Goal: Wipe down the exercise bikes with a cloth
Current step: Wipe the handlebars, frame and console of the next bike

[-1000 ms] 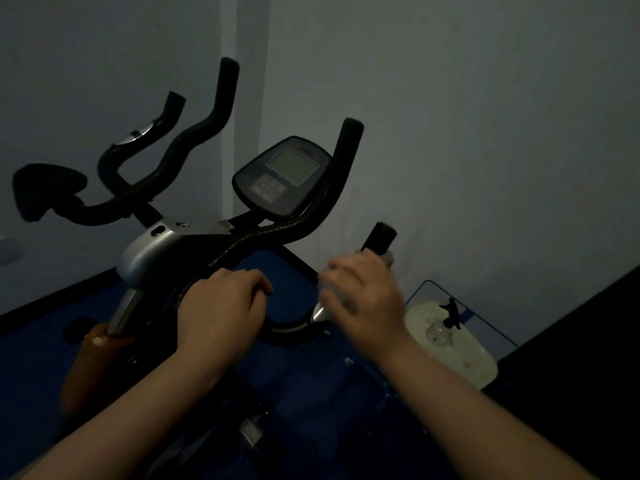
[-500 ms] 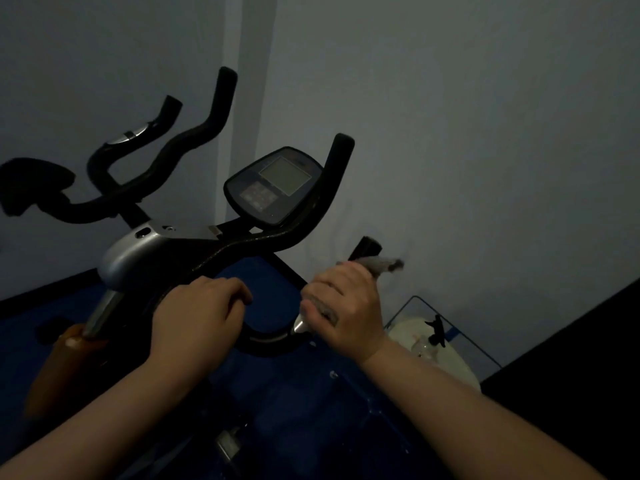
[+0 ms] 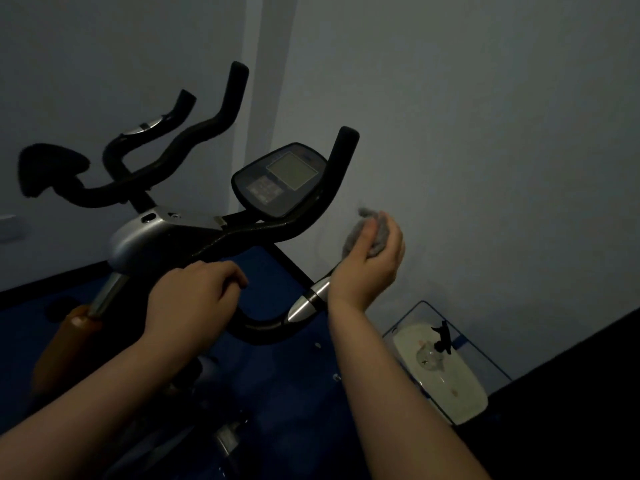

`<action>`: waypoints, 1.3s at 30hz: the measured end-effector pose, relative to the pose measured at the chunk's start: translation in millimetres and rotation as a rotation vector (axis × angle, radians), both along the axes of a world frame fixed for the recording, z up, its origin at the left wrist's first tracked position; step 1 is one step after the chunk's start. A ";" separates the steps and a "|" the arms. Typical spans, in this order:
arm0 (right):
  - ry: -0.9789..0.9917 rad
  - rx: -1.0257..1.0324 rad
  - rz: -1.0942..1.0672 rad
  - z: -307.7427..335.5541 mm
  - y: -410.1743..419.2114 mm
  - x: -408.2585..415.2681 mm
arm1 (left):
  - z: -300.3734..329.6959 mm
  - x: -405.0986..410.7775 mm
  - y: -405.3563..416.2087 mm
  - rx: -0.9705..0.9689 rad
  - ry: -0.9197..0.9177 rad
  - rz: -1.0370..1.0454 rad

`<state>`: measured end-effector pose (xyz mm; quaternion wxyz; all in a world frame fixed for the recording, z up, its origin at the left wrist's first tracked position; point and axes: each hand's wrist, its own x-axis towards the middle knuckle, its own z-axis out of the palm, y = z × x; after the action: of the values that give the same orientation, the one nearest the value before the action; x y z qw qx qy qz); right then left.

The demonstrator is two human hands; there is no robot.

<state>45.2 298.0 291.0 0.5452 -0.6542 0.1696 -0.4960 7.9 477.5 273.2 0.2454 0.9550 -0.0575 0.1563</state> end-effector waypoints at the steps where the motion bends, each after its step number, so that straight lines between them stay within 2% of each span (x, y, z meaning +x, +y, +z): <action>1: 0.001 0.063 0.009 -2.7 5.2 -4.9 | -0.7 0.4 0.1 0.001 0.006 0.002; 6: 0.090 0.399 0.141 -40.1 41.9 -47.1 | -1.1 1.3 0.0 -0.013 0.035 0.017; 8: 0.082 0.352 0.175 -39.5 39.6 -47.2 | -2.3 1.9 -0.2 -0.012 0.037 0.025; 11: 0.032 0.035 0.120 -32.2 27.2 -32.7 | -6.6 3.2 1.4 -0.050 0.013 0.038; 13: 0.060 -0.201 0.174 -44.6 30.8 -40.9 | -8.6 3.3 3.1 -0.123 -0.029 0.030; 15: 0.160 -0.567 0.273 -68.0 40.6 -64.6 | -9.5 1.5 4.7 -0.245 -0.086 0.013; 17: 0.220 -1.035 0.396 -84.2 36.2 -84.1 | -8.8 -2.4 6.2 -0.374 -0.171 -0.011; 19: 0.231 -1.368 0.494 -77.3 19.4 -83.5 | -7.9 -7.6 10.5 -0.426 -0.250 -0.021; 22: 0.279 -1.574 0.541 -54.2 2.0 -78.8 | -19.1 -15.2 27.7 -0.350 -0.293 0.098; 25: 0.489 -1.562 0.489 -34.1 37.1 -65.4 | -34.0 -19.7 41.8 -0.376 -0.230 0.316; 27: 0.700 -1.558 0.632 -20.9 69.3 -42.7 | -37.9 -19.5 42.1 -0.432 -0.192 0.386; 29: 0.778 -1.697 0.800 -13.3 78.7 -21.8 | -37.0 -19.2 39.9 -0.432 -0.195 0.385; 32: 0.768 -1.820 0.790 -14.7 59.8 -32.5 | -37.8 -17.7 41.0 -0.455 -0.196 0.383; 33: 0.795 -1.752 0.802 -14.5 56.6 -39.1 | -38.6 -16.6 42.0 -0.458 -0.205 0.383; 36: 0.991 -1.348 0.869 -10.9 82.8 -25.3 | -38.2 -12.8 43.3 -0.447 -0.227 0.367; 39: 0.973 -1.119 0.937 -11.6 102.2 -6.6 | -38.3 -14.0 44.1 -0.488 -0.209 0.351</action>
<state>38.6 400.2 279.4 0.1591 -0.9669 -0.1710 0.1023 -6.1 521.6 234.9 0.4292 0.8421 0.1223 0.3028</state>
